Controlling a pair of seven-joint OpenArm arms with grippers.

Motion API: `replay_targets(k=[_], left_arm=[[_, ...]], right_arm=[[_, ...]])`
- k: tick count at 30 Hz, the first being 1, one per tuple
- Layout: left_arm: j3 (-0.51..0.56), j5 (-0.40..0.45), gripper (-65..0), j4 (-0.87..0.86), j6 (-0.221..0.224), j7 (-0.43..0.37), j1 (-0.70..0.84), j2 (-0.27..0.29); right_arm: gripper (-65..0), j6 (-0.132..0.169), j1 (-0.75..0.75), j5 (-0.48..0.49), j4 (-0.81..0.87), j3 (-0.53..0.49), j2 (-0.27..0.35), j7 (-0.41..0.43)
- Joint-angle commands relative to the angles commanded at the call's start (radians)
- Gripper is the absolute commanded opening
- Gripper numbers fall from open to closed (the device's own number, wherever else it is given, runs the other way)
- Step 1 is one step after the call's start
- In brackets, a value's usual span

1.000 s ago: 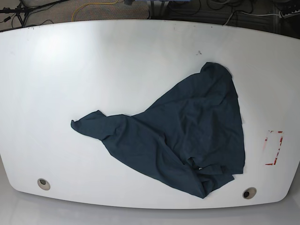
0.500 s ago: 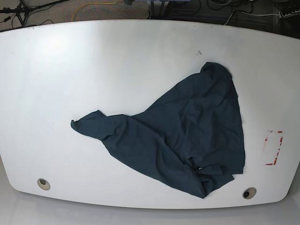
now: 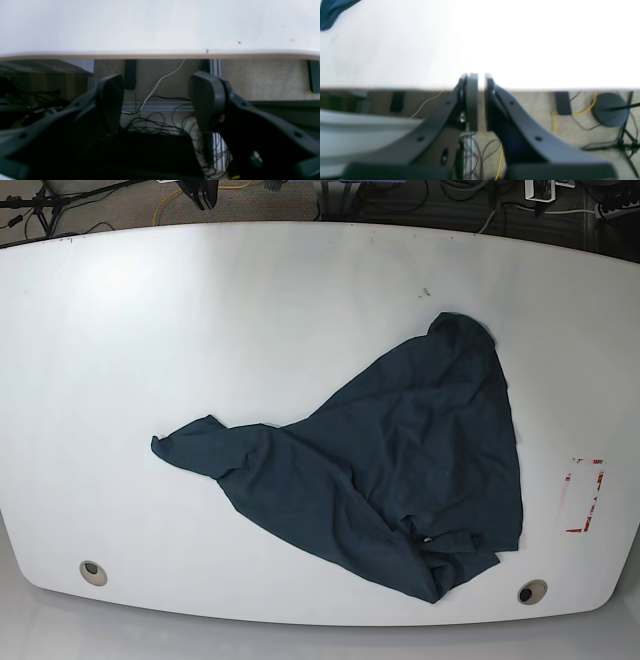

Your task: Fold the T-shirt properly

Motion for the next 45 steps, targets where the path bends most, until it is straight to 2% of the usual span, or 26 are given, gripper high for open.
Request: replay_targets(k=[10,24,26,45], left_arm=[[0.019,0.006,-24.3,-0.002,0.001,-0.004,-0.027,0.012],[-0.015,-0.007,-24.3,0.044,-0.001,-0.001,-0.125,0.011],[-0.005,-0.005,-24.2,0.018,-0.002,0.008,-0.181,0.013],[0.011,-0.001,-23.3,0.013,-0.003,0.022,-0.241,0.016]], right_arm=[[-61.9,-0.004,0.034,-0.002,-0.018,-0.001,0.009,-0.012],[-52.8,-0.002,0.145,0.001,0.0,0.003,-0.01,-0.077],[-47.1,0.001,0.19,-0.006,0.0,0.004,-0.007,-0.112],[-43.5,0.001,0.327,-0.005,-0.013,0.002,0.001,-0.229]])
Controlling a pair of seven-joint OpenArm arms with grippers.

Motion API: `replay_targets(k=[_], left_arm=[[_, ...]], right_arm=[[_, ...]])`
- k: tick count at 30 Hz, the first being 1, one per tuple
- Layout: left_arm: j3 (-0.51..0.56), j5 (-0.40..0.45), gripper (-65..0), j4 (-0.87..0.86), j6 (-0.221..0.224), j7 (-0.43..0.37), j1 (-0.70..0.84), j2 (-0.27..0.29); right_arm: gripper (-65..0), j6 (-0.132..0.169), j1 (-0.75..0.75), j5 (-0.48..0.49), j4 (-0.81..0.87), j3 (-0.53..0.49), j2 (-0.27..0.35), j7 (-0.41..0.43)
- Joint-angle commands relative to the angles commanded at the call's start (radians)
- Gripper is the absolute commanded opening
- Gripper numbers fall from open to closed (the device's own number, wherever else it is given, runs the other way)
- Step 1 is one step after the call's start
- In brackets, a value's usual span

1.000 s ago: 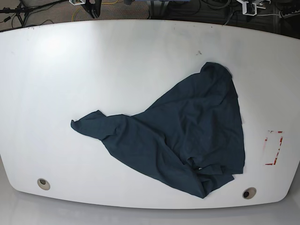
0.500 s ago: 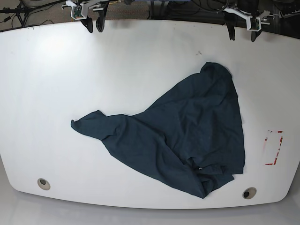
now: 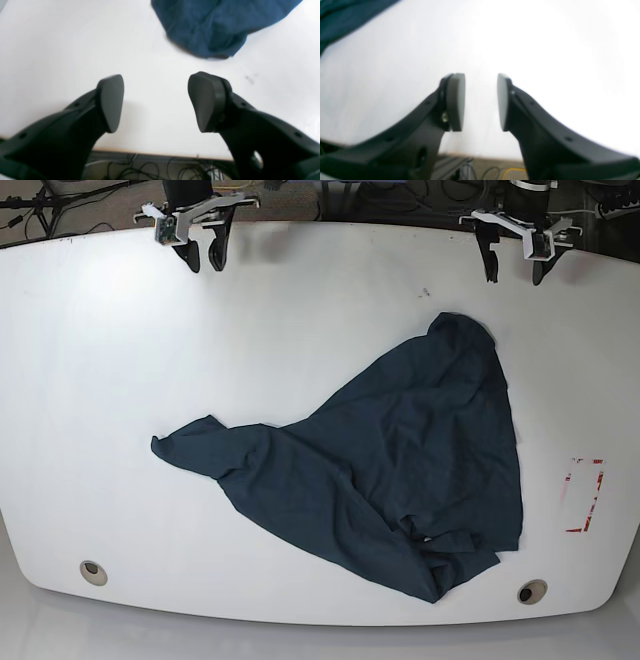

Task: Fold the T-shirt properly
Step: 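Lower both open grippers into the workspace above the shirt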

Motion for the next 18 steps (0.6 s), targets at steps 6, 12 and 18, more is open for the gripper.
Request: replay_targets(k=[6,12,18], left_arm=[[0.004,0.0,-23.2,-0.002,-0.001,0.003,-0.009,0.0],[-0.007,-0.004,-23.0,-0.005,0.0,0.011,-0.053,0.001],[-0.007,-0.004,-23.0,-0.009,0.0,0.02,-0.087,0.0]], right_arm=[[-43.5,-0.001,0.023,-0.001,-0.005,-0.004,0.004,-0.003],[-37.4,-0.008,0.063,-0.013,-0.022,-0.006,-0.001,-0.019],[-32.0,-0.01,0.096,-0.027,-0.028,-0.016,-0.001,-0.041]])
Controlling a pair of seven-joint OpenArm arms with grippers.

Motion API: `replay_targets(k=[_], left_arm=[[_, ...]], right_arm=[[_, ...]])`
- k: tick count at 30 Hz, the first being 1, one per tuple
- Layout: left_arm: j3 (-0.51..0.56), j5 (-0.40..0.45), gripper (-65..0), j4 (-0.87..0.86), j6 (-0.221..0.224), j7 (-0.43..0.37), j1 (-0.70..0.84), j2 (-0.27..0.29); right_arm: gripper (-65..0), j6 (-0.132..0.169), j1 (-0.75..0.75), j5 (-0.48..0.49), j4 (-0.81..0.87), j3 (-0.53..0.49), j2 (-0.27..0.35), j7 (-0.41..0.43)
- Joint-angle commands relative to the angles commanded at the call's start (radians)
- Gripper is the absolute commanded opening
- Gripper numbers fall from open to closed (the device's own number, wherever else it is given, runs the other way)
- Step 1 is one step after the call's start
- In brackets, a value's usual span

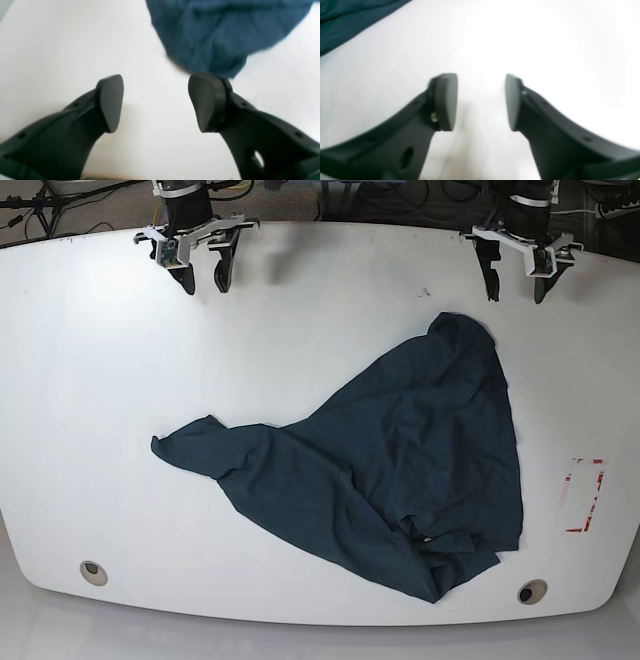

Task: Fold the T-shirt properly
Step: 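Lower both open grippers into the workspace above the shirt, then move the right gripper down onto the dark teal shirt's edge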

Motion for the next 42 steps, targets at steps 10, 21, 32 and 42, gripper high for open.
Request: replay_targets(k=[10,21,32,42], left_arm=[[-0.004,-0.005,-23.3,0.003,0.0,-0.013,0.011,0.001],[-0.005,-0.008,-23.2,0.013,-0.011,-0.014,0.024,0.007],[0.008,-0.002,-23.0,0.03,-0.007,-0.013,0.034,0.022],[-0.008,-0.002,-23.1,0.017,0.003,-0.022,0.017,0.017]], right_arm=[[-30.5,0.001,0.108,-0.008,0.007,-0.106,-0.002,-0.153],[-31.1,-0.002,0.186,-0.02,0.003,-0.168,-0.007,-0.234],[-32.3,0.016,0.303,-0.021,-0.009,-0.177,-0.009,-0.345],[-31.7,0.05,0.353,-0.009,-0.14,-0.199,-0.017,-0.292]])
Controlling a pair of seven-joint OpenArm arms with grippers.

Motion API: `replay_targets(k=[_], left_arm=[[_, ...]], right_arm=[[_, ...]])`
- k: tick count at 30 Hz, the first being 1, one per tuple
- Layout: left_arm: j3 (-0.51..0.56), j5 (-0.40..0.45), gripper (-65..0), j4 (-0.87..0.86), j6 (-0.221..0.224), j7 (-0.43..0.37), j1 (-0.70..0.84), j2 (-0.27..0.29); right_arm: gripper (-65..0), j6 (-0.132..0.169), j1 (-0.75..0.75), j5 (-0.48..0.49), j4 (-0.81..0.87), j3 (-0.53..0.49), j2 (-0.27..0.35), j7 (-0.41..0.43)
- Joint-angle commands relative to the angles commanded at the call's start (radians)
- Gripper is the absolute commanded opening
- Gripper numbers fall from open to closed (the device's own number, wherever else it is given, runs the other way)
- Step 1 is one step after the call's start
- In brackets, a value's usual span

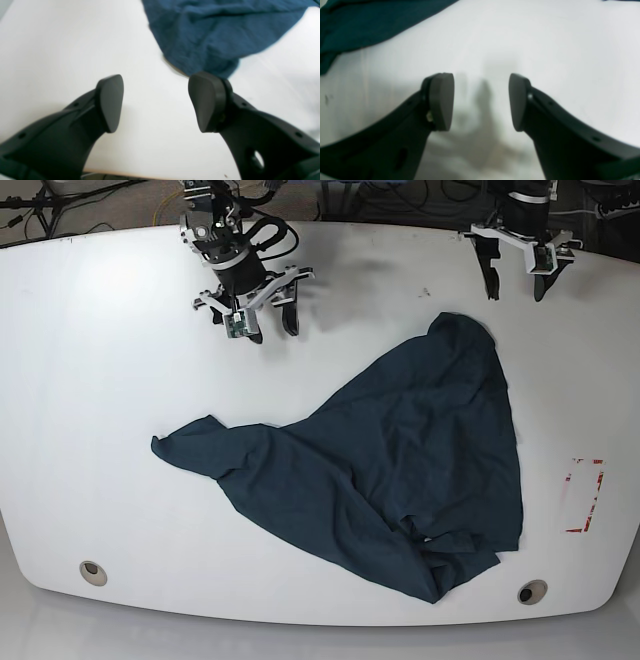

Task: Fold the T-shirt properly
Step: 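Move the right gripper down onto the dark teal shirt's edge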

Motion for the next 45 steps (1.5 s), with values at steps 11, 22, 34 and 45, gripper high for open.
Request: replay_targets(k=[11,22,34,45], left_arm=[[-0.001,0.002,-23.1,0.003,0.0,0.002,-0.013,0.001],[-0.001,-0.001,-23.2,0.008,0.002,0.001,-0.012,-0.001],[-0.001,0.005,-23.5,0.01,0.0,0.001,-0.017,-0.002],[-0.003,0.016,-23.6,0.01,0.002,-0.003,-0.03,-0.004]], right_arm=[[-31.5,-0.01,-0.027,-0.004,-0.005,-0.006,0.001,0.003],[-31.1,-0.019,0.059,-0.005,0.02,-0.02,0.001,-0.032],[-31.1,-0.018,0.249,-0.005,-0.083,-0.01,0.004,-0.103],[-31.4,-0.019,0.253,-0.005,-0.09,-0.01,-0.002,-0.118]])
